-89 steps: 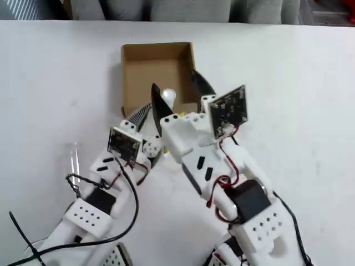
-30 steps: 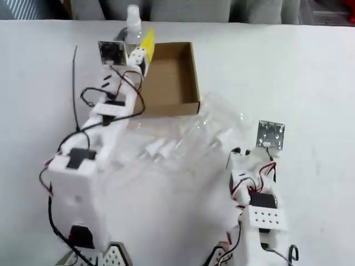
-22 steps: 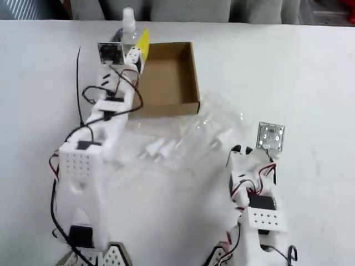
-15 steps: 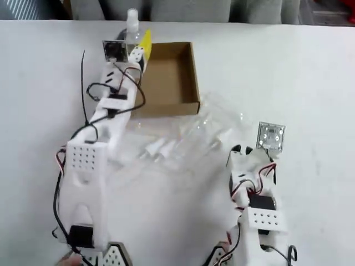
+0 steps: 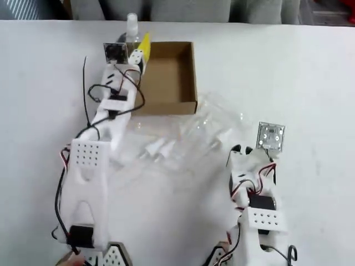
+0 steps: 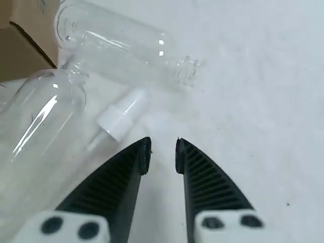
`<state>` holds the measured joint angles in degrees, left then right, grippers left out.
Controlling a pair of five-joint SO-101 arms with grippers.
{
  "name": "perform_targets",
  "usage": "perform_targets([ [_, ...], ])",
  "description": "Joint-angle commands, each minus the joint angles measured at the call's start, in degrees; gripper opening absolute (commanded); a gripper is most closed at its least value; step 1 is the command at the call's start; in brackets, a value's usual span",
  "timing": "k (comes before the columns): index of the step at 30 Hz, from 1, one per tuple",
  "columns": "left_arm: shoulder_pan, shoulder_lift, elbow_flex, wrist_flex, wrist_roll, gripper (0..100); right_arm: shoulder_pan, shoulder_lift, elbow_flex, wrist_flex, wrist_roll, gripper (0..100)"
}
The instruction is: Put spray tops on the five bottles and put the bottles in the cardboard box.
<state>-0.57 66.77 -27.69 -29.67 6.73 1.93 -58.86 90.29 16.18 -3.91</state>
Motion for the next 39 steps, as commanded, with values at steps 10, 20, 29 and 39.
perform_targets([
  [10,-0.9,4.0,-5.8,-5.1,-0.6,3,0.5,-0.7,-0.4,-1.3,-0.1,6.6],
  [20,-1.0,3.7,-6.0,0.0,1.8,29,0.2,-0.7,-0.4,-1.3,5.0,6.3],
  [29,-1.7,-5.6,3.5,0.0,2.1,30,0.2,-0.7,-0.4,-1.3,5.2,6.3],
  [39,-1.7,-14.3,12.5,-0.2,2.1,30,0.2,-0.7,-0.4,-1.3,5.3,6.3],
])
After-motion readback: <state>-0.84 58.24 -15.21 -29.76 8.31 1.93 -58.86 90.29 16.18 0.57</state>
